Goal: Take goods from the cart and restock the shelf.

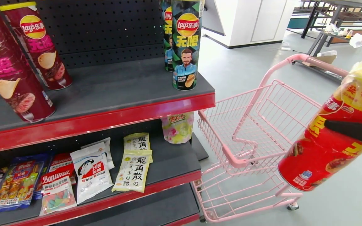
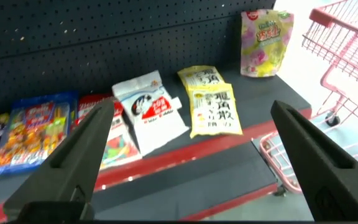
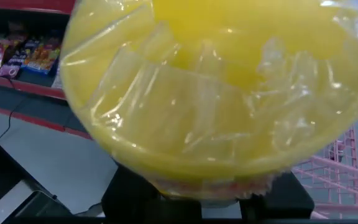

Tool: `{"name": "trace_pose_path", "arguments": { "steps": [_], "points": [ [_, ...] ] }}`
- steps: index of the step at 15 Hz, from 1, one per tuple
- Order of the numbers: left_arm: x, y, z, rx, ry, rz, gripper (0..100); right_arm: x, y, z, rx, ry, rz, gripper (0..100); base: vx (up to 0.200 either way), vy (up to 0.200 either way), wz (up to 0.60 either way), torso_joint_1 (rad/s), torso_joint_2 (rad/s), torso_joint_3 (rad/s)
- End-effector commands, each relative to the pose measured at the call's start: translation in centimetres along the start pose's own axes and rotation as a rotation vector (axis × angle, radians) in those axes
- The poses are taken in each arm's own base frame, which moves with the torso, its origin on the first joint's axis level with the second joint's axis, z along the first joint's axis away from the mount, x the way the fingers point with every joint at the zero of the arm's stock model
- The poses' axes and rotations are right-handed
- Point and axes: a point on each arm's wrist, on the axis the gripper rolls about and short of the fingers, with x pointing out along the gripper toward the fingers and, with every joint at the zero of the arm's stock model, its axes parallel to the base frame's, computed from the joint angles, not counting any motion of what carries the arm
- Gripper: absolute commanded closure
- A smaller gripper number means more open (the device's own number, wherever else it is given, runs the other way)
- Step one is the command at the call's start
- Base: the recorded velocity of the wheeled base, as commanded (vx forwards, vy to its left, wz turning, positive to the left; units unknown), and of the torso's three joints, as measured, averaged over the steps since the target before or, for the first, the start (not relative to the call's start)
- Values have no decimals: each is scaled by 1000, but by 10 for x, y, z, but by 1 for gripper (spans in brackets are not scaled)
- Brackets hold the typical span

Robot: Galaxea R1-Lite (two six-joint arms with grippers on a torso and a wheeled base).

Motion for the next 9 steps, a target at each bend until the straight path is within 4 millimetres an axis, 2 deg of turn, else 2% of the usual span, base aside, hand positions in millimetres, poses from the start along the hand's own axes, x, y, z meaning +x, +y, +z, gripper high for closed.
{"name": "trace_pose_path", "arguments": {
  "steps": [1, 3, 6, 9],
  "points": [
    [0, 0, 0, 0, 0, 1, 0, 0, 0, -1, -5, 4, 2, 100, -200, 0, 0, 7, 7, 7],
    [0, 0, 0, -2, 0, 1, 0, -1, 0, 1, -17, -5, 5, 100, -200, 0, 0, -2, -2, 7],
    [0, 0, 0, -5, 0, -1, 0, 1, 0, 1, -18, 0, -1, 100, 0, 0, 0, 0, 0, 0],
    [0, 0, 0, -6, 0, 1, 0, 4, -1, 0, -15, 12, -3, 100, 0, 0, 600, 9, 2, 1]
  ]
}}
